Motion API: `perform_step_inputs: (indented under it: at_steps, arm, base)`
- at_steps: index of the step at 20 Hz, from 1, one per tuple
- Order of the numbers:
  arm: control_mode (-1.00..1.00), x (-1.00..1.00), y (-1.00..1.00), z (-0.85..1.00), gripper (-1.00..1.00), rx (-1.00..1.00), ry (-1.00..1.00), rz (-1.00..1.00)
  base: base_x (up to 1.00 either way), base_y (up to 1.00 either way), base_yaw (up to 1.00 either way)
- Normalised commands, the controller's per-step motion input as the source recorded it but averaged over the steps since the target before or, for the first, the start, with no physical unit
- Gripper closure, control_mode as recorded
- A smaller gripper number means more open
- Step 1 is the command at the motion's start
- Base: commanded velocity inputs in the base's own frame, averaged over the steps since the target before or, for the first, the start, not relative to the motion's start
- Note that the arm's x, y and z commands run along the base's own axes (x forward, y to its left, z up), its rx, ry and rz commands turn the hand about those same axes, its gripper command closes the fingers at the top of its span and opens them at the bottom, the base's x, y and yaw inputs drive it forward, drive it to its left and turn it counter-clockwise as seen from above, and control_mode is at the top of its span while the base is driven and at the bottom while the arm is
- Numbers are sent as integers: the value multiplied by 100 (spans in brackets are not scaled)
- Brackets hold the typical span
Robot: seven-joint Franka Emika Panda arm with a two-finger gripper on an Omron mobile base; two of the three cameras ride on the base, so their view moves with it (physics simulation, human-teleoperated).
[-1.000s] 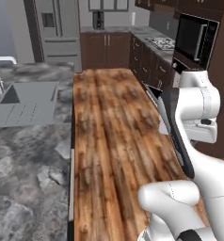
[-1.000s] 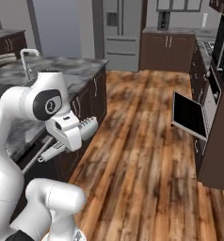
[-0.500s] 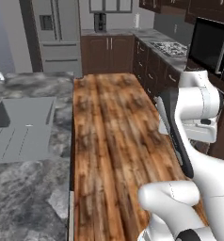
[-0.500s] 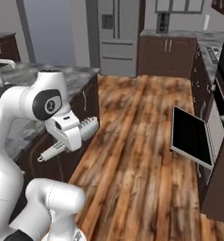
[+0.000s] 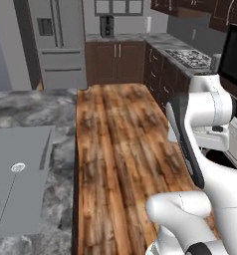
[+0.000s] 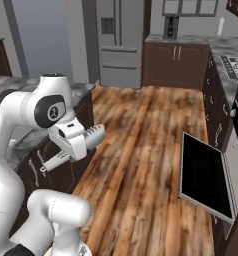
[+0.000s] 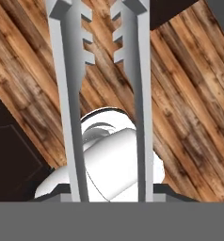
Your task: Pick up the tongs from the counter and place them near the plate next to the oven.
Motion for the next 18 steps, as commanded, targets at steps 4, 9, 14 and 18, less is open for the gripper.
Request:
perform_step_inputs:
  at_steps: [4,9,14,18]
  arm:
    - [100,0,0,0,100,0,0,0]
    - [100,0,0,0,100,0,0,0]
    - [100,0,0,0,100,0,0,0]
    - [100,0,0,0,100,0,0,0]
  base:
    - [100,0,-4]
    - [100,4,-11]
    - [100,12,-28]
    - [95,36,-31]
